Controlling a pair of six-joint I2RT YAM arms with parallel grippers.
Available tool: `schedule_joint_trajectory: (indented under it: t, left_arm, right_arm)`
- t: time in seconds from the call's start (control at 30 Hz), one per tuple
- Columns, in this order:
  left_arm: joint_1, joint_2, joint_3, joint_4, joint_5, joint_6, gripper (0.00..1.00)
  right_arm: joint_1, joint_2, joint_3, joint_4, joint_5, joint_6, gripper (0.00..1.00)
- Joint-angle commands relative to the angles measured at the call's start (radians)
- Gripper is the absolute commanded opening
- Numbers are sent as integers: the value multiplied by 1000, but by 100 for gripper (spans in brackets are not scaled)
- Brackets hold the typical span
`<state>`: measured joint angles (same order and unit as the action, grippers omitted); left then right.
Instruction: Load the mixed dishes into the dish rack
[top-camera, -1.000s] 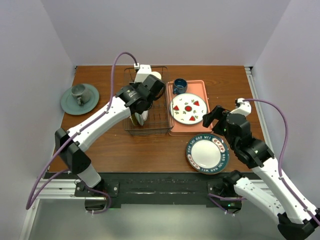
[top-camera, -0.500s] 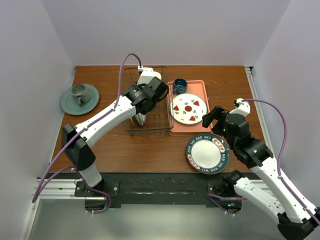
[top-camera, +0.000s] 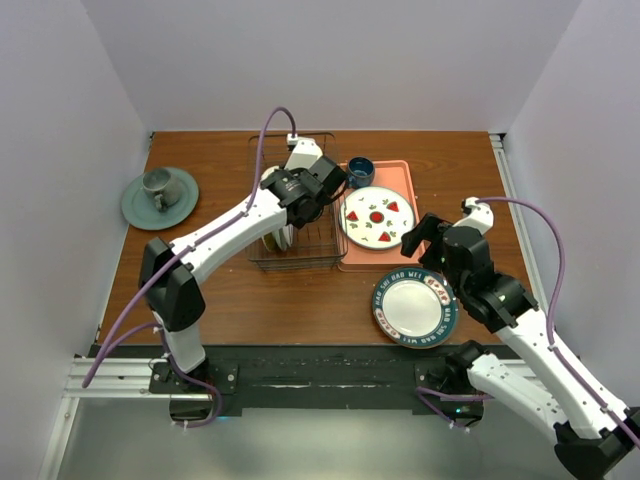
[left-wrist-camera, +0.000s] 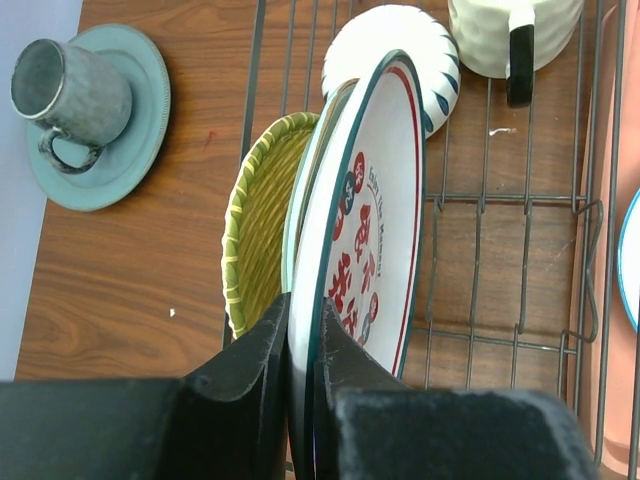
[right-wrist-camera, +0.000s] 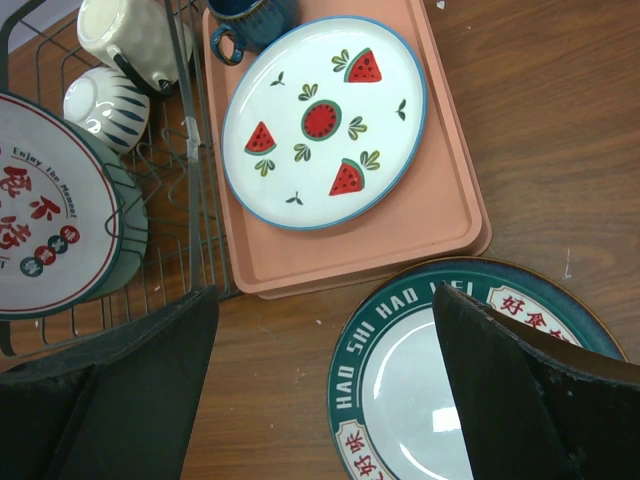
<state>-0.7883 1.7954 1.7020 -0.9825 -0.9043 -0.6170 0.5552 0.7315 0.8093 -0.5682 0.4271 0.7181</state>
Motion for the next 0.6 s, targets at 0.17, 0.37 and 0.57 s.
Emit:
schedule_joint_trajectory:
  t: [0.17, 0.37, 0.57]
  left_arm:
    - [11, 51, 4, 27, -18, -23, 26]
    - [11, 47, -19, 45, -4, -13, 27]
    - [11, 45, -30, 67, 8, 2, 28]
  right_arm:
    - [0, 8, 2, 42, 4, 12, 92]
    - [0, 16, 1, 47, -1, 11, 92]
    - [-1, 25, 2, 51, -2, 11, 92]
